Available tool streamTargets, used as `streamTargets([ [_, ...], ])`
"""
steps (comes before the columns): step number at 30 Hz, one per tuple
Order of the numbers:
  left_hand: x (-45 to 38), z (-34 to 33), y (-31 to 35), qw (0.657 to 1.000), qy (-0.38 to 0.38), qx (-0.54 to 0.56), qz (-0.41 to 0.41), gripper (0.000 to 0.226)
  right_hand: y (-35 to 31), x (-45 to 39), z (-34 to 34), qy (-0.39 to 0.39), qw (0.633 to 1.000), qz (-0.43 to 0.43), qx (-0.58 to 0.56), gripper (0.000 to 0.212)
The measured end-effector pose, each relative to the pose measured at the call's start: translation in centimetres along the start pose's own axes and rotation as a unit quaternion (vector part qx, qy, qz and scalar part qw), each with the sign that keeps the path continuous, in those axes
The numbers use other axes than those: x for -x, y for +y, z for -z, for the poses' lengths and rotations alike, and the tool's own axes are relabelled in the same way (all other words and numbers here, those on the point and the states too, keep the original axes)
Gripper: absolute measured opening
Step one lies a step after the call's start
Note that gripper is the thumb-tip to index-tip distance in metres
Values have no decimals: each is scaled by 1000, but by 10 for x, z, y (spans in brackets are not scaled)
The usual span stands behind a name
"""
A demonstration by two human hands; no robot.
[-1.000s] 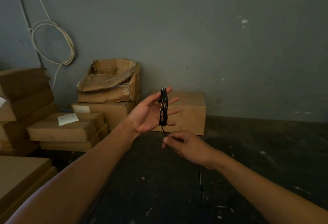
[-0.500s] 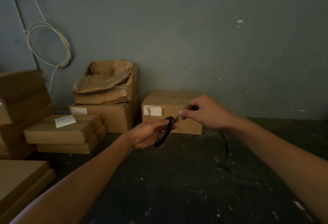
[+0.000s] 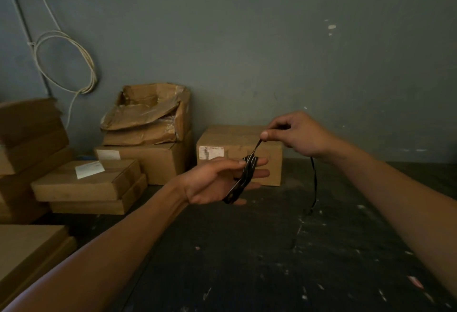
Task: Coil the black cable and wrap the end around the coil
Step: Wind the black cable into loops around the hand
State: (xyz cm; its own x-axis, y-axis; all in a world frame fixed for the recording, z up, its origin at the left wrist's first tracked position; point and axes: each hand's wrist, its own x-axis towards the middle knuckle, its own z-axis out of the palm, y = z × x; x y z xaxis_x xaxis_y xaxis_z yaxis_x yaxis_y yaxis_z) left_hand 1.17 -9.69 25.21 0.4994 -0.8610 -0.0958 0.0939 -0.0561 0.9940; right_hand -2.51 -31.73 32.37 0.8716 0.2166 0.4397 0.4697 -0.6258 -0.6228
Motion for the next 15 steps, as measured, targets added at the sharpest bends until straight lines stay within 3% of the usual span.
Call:
streamTargets([
  [6,1,-4,6,999,-38,25,-9,56,29,2,-13,-5,998,-24,-50,13],
  [15,-4,4,20,983,-75,124,-112,51,73,29,-92,-42,977,-129,-162,22],
])
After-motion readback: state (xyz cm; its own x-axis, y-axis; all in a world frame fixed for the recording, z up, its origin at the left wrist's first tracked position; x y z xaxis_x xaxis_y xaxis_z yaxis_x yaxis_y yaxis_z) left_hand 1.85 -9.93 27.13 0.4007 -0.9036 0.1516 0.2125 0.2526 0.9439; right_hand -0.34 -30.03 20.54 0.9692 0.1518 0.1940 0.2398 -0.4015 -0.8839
